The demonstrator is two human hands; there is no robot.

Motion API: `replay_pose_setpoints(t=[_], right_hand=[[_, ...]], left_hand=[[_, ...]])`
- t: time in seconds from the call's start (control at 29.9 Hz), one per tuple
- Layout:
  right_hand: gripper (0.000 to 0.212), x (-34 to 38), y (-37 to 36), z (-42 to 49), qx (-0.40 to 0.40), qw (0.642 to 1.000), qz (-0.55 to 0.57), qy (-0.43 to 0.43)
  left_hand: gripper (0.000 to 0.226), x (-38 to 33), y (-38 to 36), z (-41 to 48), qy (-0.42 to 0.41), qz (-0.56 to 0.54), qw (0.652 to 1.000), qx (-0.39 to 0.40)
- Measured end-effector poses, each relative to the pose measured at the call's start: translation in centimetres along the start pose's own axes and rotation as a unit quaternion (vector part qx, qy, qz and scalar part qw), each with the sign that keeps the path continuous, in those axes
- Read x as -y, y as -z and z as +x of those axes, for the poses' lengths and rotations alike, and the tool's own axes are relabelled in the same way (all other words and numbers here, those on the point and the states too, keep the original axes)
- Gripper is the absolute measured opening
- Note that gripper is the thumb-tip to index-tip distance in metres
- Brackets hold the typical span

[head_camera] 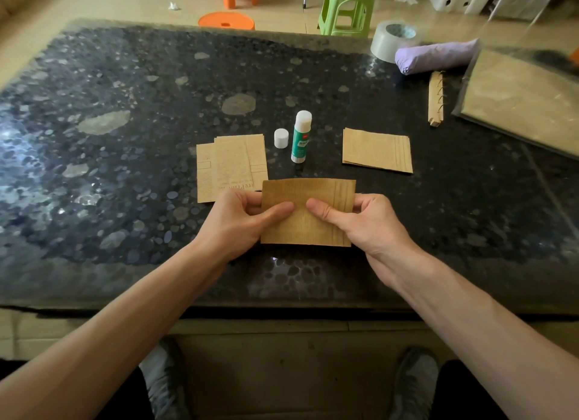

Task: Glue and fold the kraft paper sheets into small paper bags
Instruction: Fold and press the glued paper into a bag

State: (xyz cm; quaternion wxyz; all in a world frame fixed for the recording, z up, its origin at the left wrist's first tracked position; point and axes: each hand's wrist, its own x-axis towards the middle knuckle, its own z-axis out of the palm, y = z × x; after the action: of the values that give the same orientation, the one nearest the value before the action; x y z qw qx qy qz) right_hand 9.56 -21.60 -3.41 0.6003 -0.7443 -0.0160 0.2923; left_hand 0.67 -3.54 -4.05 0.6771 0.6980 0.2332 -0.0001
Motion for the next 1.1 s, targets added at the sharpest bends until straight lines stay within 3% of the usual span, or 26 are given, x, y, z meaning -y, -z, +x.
replay_pose_setpoints(t=[0.1,0.27,0.77,0.97,1.1], right_hand=[[0.026,0.3,0.4,0.1,0.01,1.0,0.008,0.005],[0.036,0.3,0.7,0.3,0.015,1.0,0.006,-0.003],[0.025,0.5,1.0,0.6,-0.003,1.0,0.026,-0.002],[0.046,0.2,0.2,0.2,0.054,0.998,0.038,-0.012],[0.052,-0.1,-0.2,0.3,0.018,0.999,0.044,-0.012]], left_hand=[[0.017,-0.1,0.3,0.1,0.002,0.001,1.0,-0.004],[0.017,-0.1,0.5,0.1,0.011,-0.004,1.0,-0.005],[0.022,-0.4,0.8,0.1,0.016,-0.019,0.999,-0.031],[0.029,-0.6,0.4,-0.2,0.01,-0.04,0.999,-0.009],[0.03,-0.7,0.1,-0.4,-0.006,-0.046,0.999,0.0]])
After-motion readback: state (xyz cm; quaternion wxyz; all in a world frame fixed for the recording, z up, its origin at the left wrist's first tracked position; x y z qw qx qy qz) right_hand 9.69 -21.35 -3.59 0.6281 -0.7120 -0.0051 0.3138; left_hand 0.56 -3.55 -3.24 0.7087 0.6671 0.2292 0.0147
